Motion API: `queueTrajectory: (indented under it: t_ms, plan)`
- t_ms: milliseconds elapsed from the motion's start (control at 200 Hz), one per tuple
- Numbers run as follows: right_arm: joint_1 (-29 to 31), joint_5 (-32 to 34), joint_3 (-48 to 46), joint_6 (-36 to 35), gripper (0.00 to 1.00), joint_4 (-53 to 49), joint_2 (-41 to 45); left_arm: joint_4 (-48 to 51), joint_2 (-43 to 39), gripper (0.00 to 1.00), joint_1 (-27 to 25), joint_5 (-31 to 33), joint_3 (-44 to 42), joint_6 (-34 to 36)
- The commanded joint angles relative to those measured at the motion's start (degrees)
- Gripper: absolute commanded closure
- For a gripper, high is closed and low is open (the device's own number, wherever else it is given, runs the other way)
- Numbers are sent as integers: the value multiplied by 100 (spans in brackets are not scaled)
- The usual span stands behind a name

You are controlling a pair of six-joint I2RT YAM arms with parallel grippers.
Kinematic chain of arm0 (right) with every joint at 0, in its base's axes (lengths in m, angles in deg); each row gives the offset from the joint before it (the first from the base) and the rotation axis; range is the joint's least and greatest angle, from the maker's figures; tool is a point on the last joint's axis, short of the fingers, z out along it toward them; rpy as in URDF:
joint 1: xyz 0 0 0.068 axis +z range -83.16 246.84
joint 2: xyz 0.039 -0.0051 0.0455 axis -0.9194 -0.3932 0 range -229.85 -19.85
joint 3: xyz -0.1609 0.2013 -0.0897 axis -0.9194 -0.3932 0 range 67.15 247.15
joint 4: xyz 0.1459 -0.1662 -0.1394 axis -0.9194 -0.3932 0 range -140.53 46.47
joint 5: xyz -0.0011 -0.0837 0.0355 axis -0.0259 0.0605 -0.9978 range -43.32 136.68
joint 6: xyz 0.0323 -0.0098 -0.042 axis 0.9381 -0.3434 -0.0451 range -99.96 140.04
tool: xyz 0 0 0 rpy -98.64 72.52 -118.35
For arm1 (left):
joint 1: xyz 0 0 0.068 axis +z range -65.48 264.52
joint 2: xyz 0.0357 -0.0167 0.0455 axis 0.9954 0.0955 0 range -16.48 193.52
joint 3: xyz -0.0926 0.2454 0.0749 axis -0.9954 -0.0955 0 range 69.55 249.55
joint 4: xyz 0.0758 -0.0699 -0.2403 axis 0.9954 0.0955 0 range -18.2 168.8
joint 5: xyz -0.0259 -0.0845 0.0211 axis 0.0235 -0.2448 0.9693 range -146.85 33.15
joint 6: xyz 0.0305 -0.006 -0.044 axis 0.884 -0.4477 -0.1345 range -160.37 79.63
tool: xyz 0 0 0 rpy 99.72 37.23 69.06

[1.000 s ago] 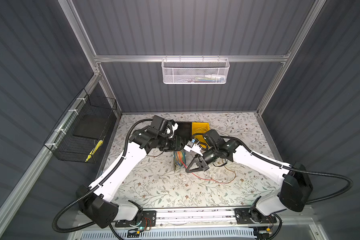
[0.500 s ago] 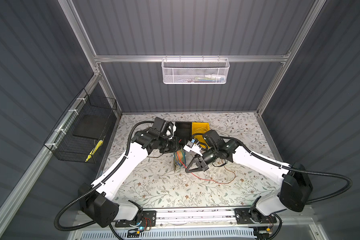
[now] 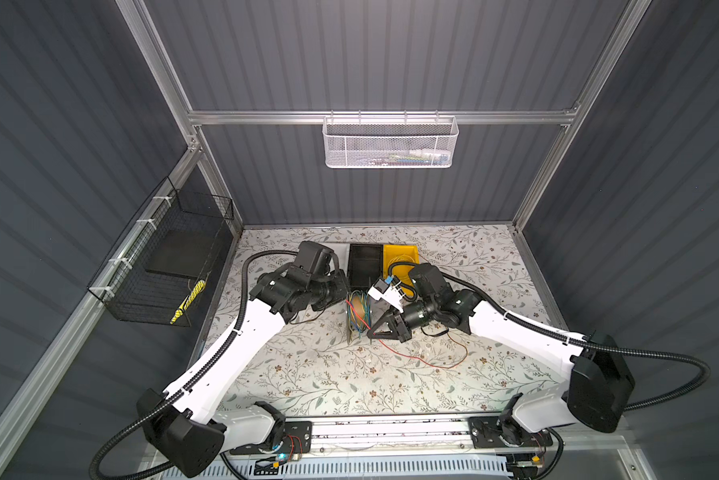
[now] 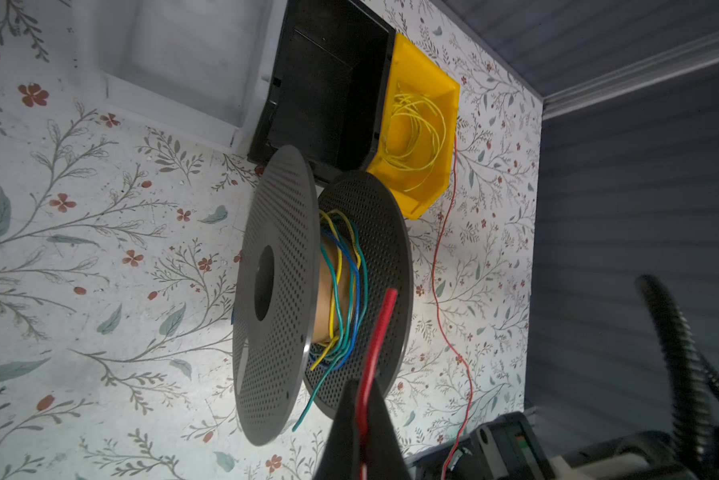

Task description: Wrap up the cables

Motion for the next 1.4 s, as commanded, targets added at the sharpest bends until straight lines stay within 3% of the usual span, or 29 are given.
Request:
queueTrajectory:
  t_ms: [0, 140, 285, 450, 745, 910, 1011, 1396]
  plan:
    - [112, 310, -371, 328, 100, -552, 124, -877, 83, 100, 125, 558, 159, -526]
    - [112, 346, -473, 525, 100, -488, 222, -28, 613, 100, 32, 320, 844, 17]
    - [112, 202, -698, 902, 100, -45, 333, 828, 759, 62, 15, 373, 1101, 529]
    - [122, 121, -905, 932, 100, 191, 295, 1133, 482, 45, 18, 813, 1205, 1030]
    - [122, 87, -662, 523, 100, -185, 18, 846, 337, 43, 21, 783, 734, 1412]
    - [125, 52, -205, 118, 100, -722, -273, 326, 381, 39, 15, -62, 106, 1830]
    - [137, 1, 43, 10, 100, -900, -412, 201, 391, 37, 16, -217, -104, 2000]
    - [209, -16, 380, -52, 100, -1135, -761, -6, 791, 35, 18, -166, -129, 2401]
